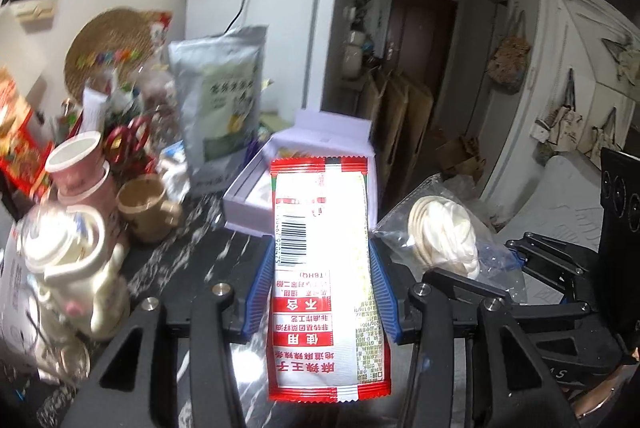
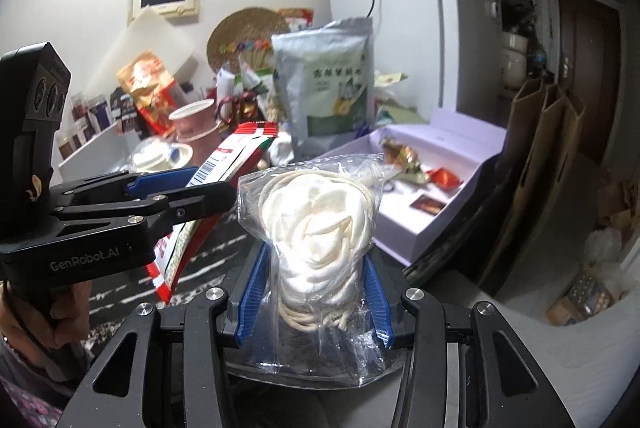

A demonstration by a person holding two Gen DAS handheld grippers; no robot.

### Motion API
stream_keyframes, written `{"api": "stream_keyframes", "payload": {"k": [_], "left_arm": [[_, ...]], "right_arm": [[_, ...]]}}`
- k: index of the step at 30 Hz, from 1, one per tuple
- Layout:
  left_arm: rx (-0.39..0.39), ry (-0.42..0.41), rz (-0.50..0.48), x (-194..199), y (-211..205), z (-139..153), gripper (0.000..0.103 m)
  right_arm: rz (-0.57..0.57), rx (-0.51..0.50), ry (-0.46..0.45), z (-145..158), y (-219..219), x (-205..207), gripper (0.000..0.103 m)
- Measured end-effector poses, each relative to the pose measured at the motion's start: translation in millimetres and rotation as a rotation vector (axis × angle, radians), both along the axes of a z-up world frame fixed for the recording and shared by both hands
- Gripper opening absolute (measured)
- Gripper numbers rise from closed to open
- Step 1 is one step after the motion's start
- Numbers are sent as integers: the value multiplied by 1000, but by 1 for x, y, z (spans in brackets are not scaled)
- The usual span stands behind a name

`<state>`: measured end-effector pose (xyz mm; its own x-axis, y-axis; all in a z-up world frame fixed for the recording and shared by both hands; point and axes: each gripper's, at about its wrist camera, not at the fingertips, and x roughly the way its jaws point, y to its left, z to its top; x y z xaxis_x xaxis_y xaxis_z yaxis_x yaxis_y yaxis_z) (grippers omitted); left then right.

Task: Organize soft objects
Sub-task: 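Lift and carry the red packet and clear bag over the gift box with both tools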

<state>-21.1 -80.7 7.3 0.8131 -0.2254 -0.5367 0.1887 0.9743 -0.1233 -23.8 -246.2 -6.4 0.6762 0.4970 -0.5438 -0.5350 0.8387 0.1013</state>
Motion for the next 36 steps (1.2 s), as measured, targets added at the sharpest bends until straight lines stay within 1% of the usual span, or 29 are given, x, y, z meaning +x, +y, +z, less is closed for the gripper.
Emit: {"api": "stream_keyframes", "payload": {"k": [3, 6, 9, 14, 21, 24, 29, 36], "left_arm": [[-6, -28, -28, 8, -9, 11, 46], [-26, -39, -59, 19, -15, 20, 46], [-29, -51, -87, 32, -20, 28, 46], [-16, -84, -102, 56, -25, 42, 46], [16, -124, -110, 91, -31, 58, 46], [34, -131, -111, 108, -34, 60, 46], [48, -115, -117, 138, -38, 55, 46], [68, -83, -120, 178, -42, 38, 46]], "right_arm": [[-24, 10, -19, 10, -9, 4, 46], [-50, 21, -40, 18, -17, 10, 46], [-69, 31, -55, 27, -25, 21, 46], [-96, 21, -83, 41, -33, 41, 46], [-89, 23, -103, 57, -40, 75, 46], [-83, 22, -113, 60, -41, 90, 46], [-84, 11, -116, 59, -40, 115, 46], [-91, -2, -95, 50, -35, 152, 46]]}}
